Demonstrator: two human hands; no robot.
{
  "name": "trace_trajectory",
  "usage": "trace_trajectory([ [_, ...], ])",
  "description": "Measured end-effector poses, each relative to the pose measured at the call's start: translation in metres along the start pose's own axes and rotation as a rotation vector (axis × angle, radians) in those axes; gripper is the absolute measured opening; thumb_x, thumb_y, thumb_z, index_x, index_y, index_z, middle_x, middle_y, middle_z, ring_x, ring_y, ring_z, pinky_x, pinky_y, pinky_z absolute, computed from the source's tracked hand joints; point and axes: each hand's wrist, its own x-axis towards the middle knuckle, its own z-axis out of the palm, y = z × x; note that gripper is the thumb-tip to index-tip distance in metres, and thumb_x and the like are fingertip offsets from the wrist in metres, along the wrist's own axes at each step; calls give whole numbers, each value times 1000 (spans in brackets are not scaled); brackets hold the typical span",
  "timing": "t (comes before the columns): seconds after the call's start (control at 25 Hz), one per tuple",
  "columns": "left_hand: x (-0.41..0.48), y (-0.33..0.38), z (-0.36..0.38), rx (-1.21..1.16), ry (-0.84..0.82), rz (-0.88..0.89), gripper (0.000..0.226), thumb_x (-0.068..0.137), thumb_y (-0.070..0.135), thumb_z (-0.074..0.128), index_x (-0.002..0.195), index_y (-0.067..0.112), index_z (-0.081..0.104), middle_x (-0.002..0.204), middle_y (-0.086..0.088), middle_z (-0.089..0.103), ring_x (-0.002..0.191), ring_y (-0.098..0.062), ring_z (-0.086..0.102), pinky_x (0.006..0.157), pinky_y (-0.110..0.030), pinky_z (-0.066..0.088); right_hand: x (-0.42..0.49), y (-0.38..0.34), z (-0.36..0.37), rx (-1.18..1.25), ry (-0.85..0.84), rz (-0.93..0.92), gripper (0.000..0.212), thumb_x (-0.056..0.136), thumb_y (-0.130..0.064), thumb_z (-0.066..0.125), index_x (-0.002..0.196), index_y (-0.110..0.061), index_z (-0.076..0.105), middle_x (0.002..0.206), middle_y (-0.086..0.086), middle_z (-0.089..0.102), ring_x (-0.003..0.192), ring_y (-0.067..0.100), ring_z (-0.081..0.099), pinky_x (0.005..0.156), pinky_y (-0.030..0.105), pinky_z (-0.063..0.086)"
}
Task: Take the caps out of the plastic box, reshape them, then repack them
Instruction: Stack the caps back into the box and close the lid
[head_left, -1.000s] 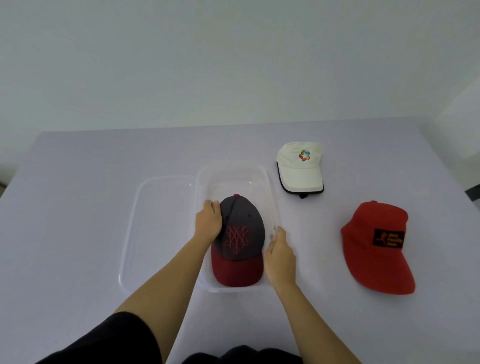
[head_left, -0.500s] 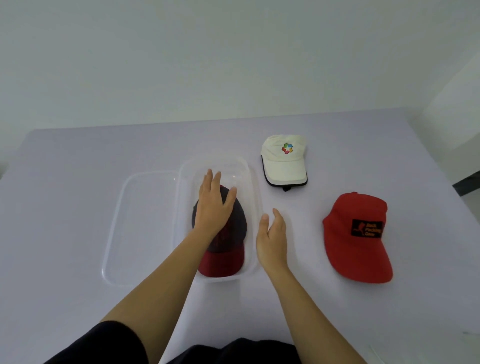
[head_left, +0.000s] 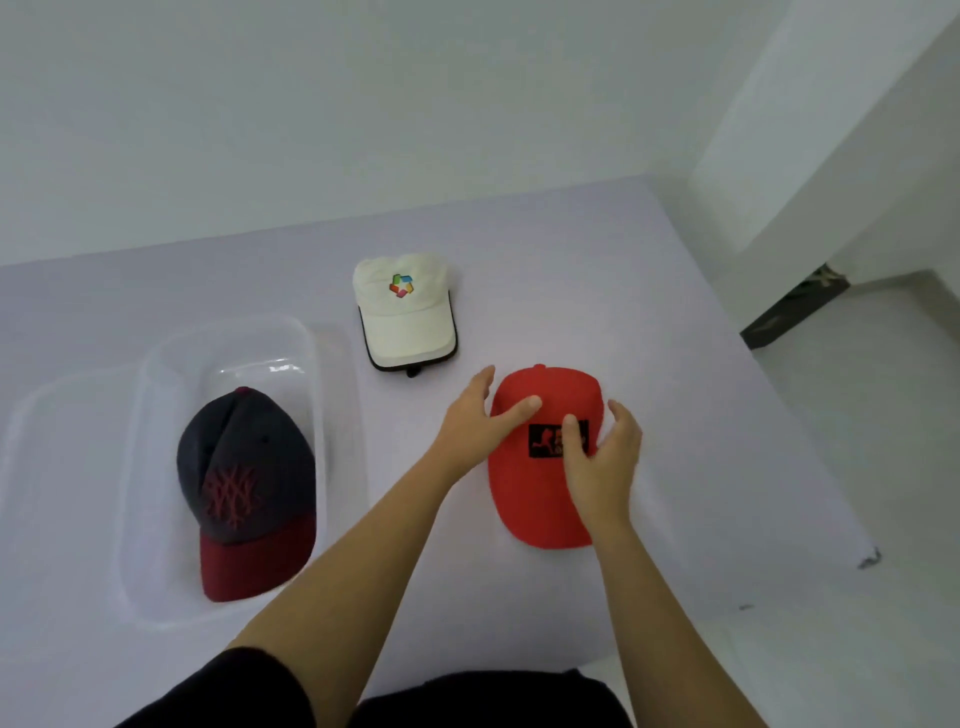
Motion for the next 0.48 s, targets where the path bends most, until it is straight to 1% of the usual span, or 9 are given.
trace_trajectory([
  [0.04,9,1,9,-79,-37,-55,79,77,52,69,141,18,37,143,3,46,126,-13,49,102,-32,44,6,13,-5,-8,-103,27,72,81,-38,67,138,-11,33,140,9,39,131,23,36,107,30,29],
  [0.12,25,2,20,-206,-103,-135,57,76,40,74,125,18,53,125,-1,62,106,-12,63,85,-26,53,10,34,-7,-32,-286,43,99,66,-55,73,143,-20,23,145,2,36,134,20,35,111,41,33],
  [0.16,32,1,22,-244,-143,-162,52,77,34,76,121,17,56,119,-3,66,101,-14,66,82,-27,55,9,41,-5,-67,-337,33,108,60,-63,72,145,-24,18,146,-1,36,134,18,36,109,45,35],
  [0.2,38,0,25,-284,-177,-193,50,77,29,76,121,16,57,117,-5,68,100,-17,67,83,-30,56,8,47,-3,-102,-363,19,112,57,-69,70,145,-27,15,146,-3,36,133,18,37,108,46,36],
  [0.24,42,-1,26,-327,-196,-221,49,78,26,75,123,15,57,116,-7,68,102,-20,68,85,-34,56,9,51,-1,-128,-367,4,114,56,-73,67,146,-28,14,146,-3,37,133,19,38,107,47,36],
  [0.32,48,-1,27,-393,-209,-249,44,83,23,70,124,15,57,118,-9,68,105,-23,66,88,-36,55,9,54,1,-138,-350,-13,112,57,-77,62,146,-28,14,145,-2,38,132,19,38,107,47,36],
  [0.48,47,-1,23,-473,-208,-249,37,92,24,58,127,11,56,121,-11,66,109,-24,64,88,-33,53,4,49,1,-94,-318,-25,106,61,-71,64,146,-30,13,146,-2,37,133,19,36,108,47,35],
])
